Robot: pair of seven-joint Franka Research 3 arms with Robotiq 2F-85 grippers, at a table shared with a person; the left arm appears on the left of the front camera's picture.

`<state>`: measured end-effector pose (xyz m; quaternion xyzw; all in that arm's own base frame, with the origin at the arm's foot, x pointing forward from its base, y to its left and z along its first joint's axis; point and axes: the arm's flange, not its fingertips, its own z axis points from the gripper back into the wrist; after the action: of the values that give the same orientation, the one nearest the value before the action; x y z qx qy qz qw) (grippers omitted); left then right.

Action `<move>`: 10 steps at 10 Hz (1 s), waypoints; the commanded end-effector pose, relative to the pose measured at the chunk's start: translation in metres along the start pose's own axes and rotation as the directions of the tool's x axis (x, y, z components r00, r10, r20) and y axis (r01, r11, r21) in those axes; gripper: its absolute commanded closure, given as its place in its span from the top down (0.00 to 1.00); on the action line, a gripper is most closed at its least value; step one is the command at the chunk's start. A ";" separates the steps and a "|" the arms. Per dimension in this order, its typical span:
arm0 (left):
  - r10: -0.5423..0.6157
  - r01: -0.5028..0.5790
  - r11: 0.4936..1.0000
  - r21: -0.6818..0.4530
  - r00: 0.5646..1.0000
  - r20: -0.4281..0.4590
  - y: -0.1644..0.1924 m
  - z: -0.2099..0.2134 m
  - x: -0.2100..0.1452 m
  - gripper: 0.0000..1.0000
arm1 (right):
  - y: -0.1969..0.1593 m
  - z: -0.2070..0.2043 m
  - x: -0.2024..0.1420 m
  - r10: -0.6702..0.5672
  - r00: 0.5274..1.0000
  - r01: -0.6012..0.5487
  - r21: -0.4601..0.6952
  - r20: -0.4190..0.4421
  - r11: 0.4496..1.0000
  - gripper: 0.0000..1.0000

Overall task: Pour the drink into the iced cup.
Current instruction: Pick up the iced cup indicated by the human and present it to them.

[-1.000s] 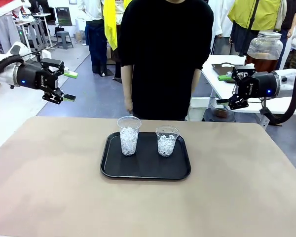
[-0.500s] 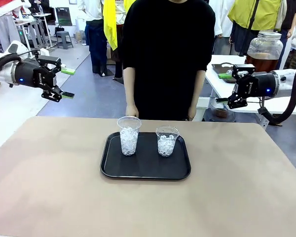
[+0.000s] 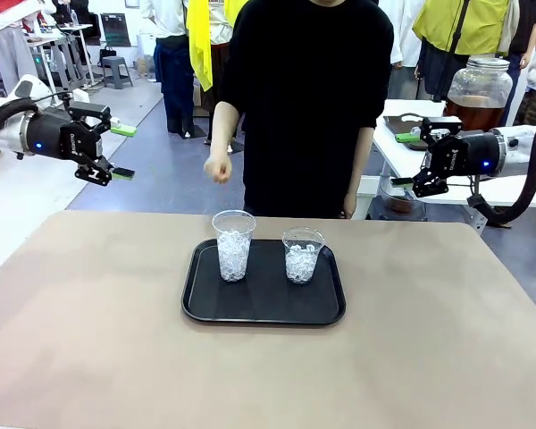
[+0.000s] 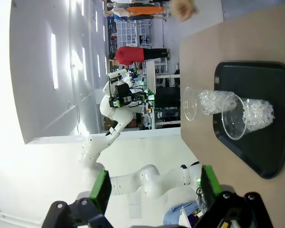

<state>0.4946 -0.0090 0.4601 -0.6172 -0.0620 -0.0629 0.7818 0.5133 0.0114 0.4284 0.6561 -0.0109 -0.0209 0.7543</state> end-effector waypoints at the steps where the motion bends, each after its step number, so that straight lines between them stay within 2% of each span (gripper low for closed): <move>1: 0.000 0.000 1.000 -0.003 1.000 0.001 0.000 0.001 -0.002 1.00 | 0.003 0.000 0.000 0.008 1.000 -0.008 -0.001 0.003 1.000 1.00; 10: 0.000 0.000 1.000 -0.003 1.000 0.001 0.000 0.001 -0.002 1.00 | 0.003 0.000 0.000 0.008 1.000 -0.008 -0.001 0.003 1.000 1.00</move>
<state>0.4946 -0.0089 0.4601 -0.6172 -0.0620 -0.0629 0.7818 0.5133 0.0113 0.4284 0.6561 -0.0109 -0.0209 0.7543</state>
